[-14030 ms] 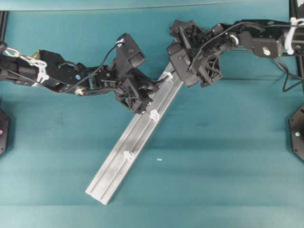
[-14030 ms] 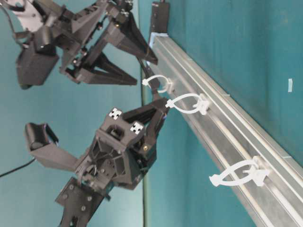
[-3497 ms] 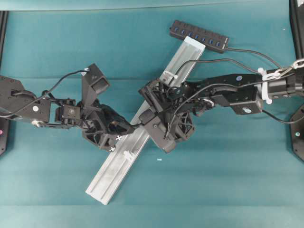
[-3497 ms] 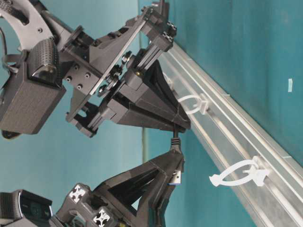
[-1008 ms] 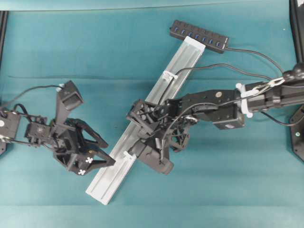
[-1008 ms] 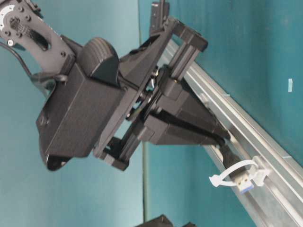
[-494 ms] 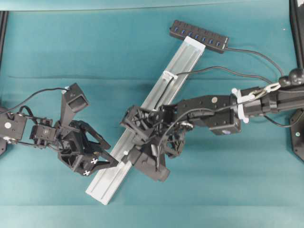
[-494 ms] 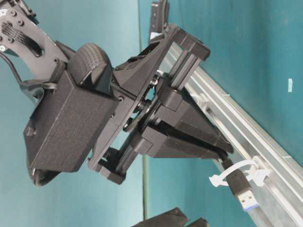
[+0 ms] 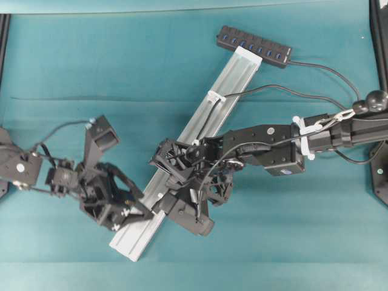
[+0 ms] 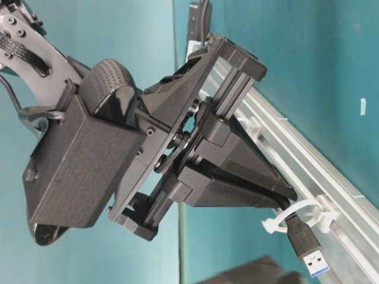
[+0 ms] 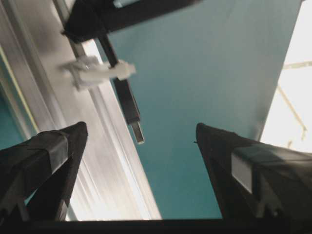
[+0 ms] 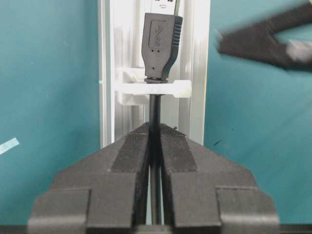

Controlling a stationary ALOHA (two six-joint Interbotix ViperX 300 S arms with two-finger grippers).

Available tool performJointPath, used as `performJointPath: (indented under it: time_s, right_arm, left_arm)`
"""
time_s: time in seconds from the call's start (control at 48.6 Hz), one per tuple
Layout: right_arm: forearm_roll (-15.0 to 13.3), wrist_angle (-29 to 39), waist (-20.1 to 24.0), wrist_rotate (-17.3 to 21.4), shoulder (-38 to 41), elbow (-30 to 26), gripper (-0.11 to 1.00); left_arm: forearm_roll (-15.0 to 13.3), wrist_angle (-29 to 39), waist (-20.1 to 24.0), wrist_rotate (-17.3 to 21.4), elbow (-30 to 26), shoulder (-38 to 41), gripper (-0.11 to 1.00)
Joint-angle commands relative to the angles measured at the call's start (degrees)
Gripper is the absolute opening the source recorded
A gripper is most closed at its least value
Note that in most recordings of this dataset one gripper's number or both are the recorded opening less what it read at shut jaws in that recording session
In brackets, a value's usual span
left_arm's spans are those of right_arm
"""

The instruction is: Pass the USB cable through three rings with both arms.

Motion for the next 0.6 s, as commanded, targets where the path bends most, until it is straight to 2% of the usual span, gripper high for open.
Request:
performJointPath:
  time_s: [0.0,0.576]
  right_arm:
    - [0.3,-0.2,0.4,0.3,0.3,-0.4,0.06]
    - [0.3,-0.4,0.4,0.3,0.1,-0.5,0.06]
  left_arm:
    - [0.3,-1.9,-0.4,-0.2,-0.9,0.7,0.97]
    - [0.1,-2.4,-0.1,-0.1,-3.7,4.5,0.97]
